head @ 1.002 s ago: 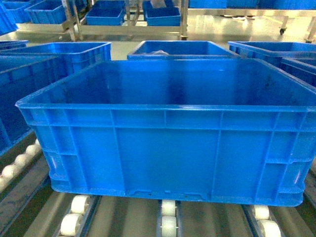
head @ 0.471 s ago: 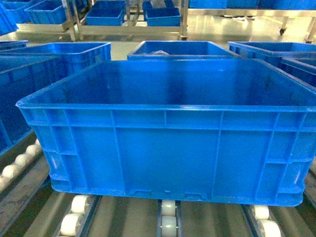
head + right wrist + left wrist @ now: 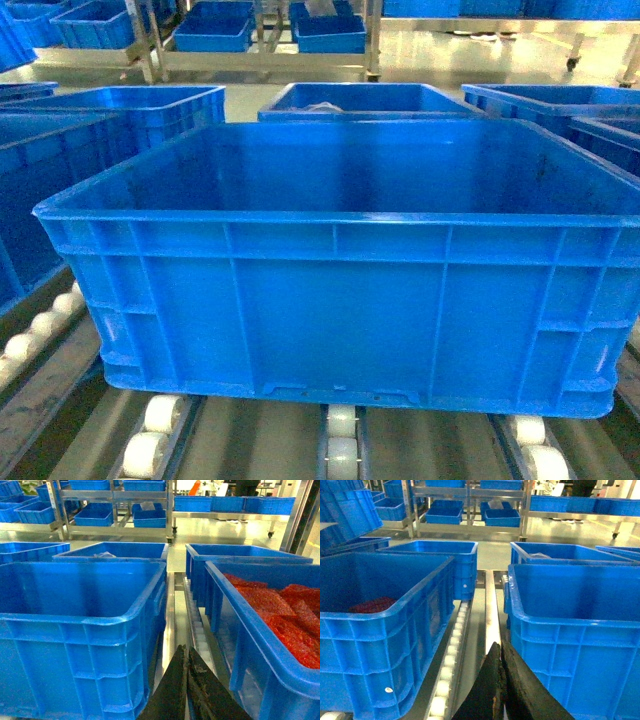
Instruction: Place box next to blue box on left shelf
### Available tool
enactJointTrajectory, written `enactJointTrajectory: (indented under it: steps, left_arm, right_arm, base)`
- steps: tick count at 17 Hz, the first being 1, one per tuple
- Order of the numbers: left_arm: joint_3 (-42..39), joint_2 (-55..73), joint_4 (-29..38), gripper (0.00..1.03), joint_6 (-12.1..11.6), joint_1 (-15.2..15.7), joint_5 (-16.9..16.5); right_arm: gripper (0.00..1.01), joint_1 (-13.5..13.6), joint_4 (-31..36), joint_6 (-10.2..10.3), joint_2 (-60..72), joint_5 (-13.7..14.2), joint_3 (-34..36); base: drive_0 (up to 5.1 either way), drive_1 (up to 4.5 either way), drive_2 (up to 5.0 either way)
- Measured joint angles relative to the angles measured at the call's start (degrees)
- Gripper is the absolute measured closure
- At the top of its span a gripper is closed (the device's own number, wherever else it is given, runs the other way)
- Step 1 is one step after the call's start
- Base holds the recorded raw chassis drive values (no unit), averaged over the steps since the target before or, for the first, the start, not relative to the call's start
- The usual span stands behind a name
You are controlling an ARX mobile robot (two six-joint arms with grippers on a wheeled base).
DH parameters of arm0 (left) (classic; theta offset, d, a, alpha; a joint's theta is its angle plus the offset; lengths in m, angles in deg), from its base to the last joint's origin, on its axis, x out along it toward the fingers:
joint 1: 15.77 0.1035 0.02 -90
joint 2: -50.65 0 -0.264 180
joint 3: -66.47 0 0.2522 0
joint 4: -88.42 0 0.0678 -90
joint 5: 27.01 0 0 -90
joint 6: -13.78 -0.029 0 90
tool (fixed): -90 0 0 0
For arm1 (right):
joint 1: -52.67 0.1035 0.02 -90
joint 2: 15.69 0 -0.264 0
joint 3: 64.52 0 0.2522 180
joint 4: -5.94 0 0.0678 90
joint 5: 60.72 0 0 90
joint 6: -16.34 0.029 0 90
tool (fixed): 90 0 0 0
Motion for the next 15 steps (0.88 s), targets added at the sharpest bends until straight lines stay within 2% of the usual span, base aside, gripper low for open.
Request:
enactJointTrajectory:
  steps: [4,10,11,12,13,15]
  left_arm:
    - [0.0,-8.0,-7.7,1.01,0.0,0.0,0.0]
    - [0.0,-15.4,-15.0,1.01,0.0,0.0,0.0]
    - [0.0,-16.4,-15.9,1.01,0.0,0.0,0.0]
    - [0.0,-20.9,-22.7,1.01,0.0,0.0,0.2]
    - [0.0,-25.4,-26.6,1.01,0.0,0.0,0.1]
    - [0.0,-25.7,-26.5,1.01,-0.1,0.0,0.2]
  right_arm:
    - [0.99,0.0,-7.2,0.0,-7.6,0.0,0.0]
    - [0.99,0.0,-14.1,0.0,-14.6,0.0,0.0]
    - [0.99,0.0,-18.8,0.0,-17.7,0.0,0.0]
    - [0.99,0.0,-24.9,0.0,-23.3,0.0,0.0]
    - [0.99,0.0,-23.5,0.0,-24.3,0.0,-0.2]
    - [0.99,0.0,-24.1,0.0,-24.3,0.0,0.0]
  base:
    - [0.0,0.0,0.0]
    - [0.0,0.0,0.0]
    - [0.0,0.0,0.0]
    - [0.0,0.0,0.0]
    - [0.0,0.0,0.0]
    - [0.0,0.0,0.0]
